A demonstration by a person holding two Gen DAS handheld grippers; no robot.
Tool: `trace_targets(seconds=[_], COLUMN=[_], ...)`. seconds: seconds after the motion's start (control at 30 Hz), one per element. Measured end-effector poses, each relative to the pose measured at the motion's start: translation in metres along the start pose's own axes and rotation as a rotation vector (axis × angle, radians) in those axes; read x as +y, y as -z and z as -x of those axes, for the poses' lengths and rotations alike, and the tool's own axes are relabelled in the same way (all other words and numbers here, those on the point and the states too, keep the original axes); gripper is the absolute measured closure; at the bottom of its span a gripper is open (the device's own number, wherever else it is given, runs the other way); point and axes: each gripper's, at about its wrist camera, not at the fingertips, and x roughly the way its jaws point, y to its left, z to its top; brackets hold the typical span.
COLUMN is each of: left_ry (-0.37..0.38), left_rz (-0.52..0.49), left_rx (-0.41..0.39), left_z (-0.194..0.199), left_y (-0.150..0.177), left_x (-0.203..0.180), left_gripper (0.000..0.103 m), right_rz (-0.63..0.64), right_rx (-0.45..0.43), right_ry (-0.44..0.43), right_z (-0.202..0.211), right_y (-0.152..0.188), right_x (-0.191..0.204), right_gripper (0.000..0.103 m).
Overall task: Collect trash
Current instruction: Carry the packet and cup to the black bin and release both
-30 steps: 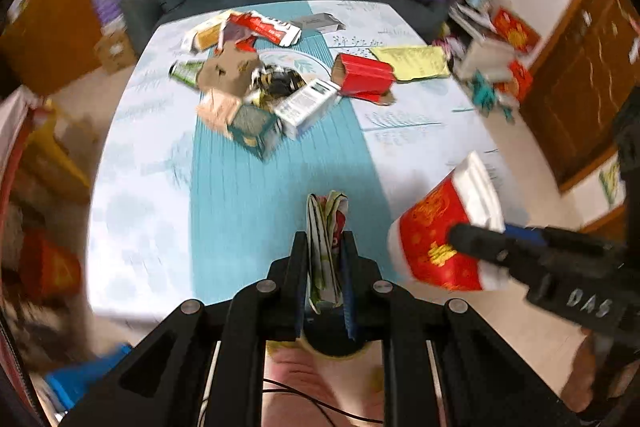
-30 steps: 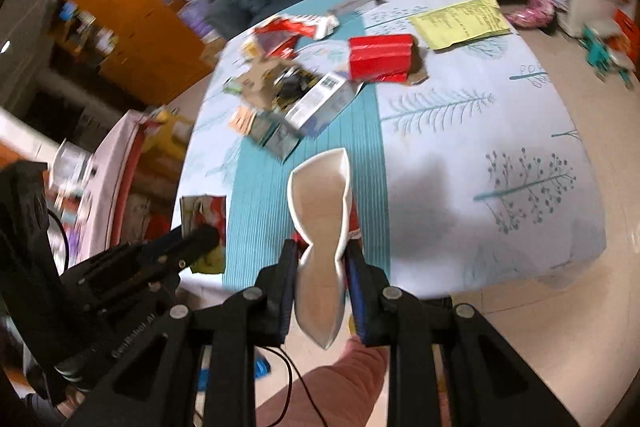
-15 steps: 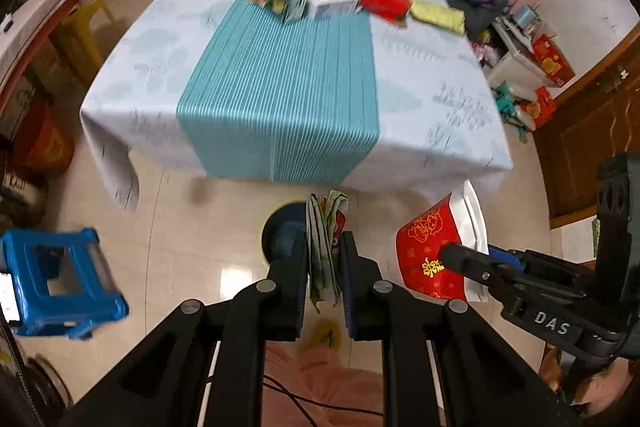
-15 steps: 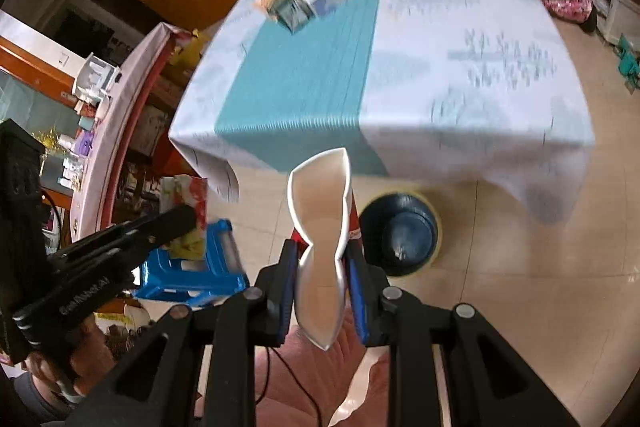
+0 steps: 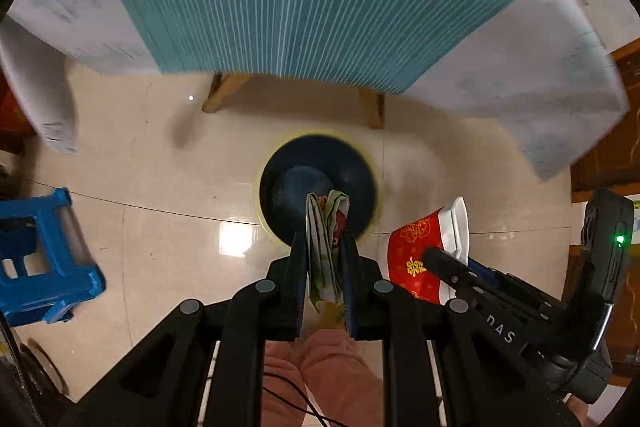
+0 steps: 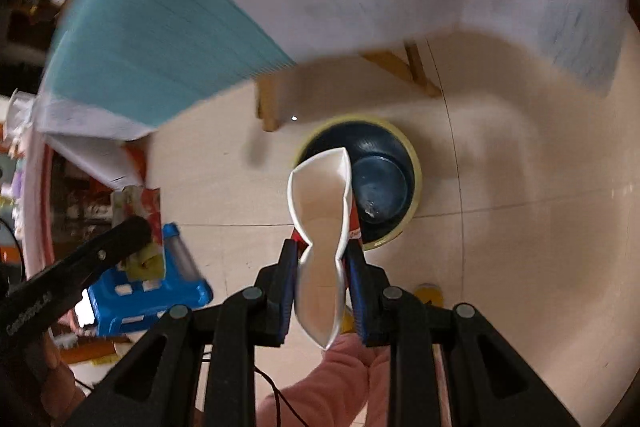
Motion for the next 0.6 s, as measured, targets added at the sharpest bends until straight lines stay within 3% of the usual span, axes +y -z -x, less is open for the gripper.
trace_targets(seconds=[0.2, 0.43, 0.47, 0.57, 0.6], left_ry=[-0.005, -0.033, -0.041, -0.049, -0.047], left_rz=[-0.04, -0.071, -0.073, -0.062, -0.058], left_rx=[0.012, 0.004, 0.004, 0.007, 0.01], left_z=[-0.089, -0.14, -0.142, -0.149, -0.148], left_y=[-0.012, -0.017, -0.018, -0.018, -0.02], left_x=[0.004, 0.005, 0.008, 0.01, 0.012], left_gripper=[0.086, 0.058, 0.053, 0.038, 0.035], right_rz=[-0.08, -0.113, -0.11, -0.099, -0.098], right_rx=[-0.02, 0.002, 0.002, -0.001, -0.005], right_ry=[0.008, -0.009, -0.011, 0.001, 0.006], right_z=[-0.085, -0.141, -0.146, -0.154, -0.154], right_y=[-0.013, -0.029, -0.031, -0.033, -0.034], right_x=[-0.03, -0.052, -0.053, -0.054, -0.054], right_gripper=[0.075, 0.062, 0.059, 0.035, 0.033])
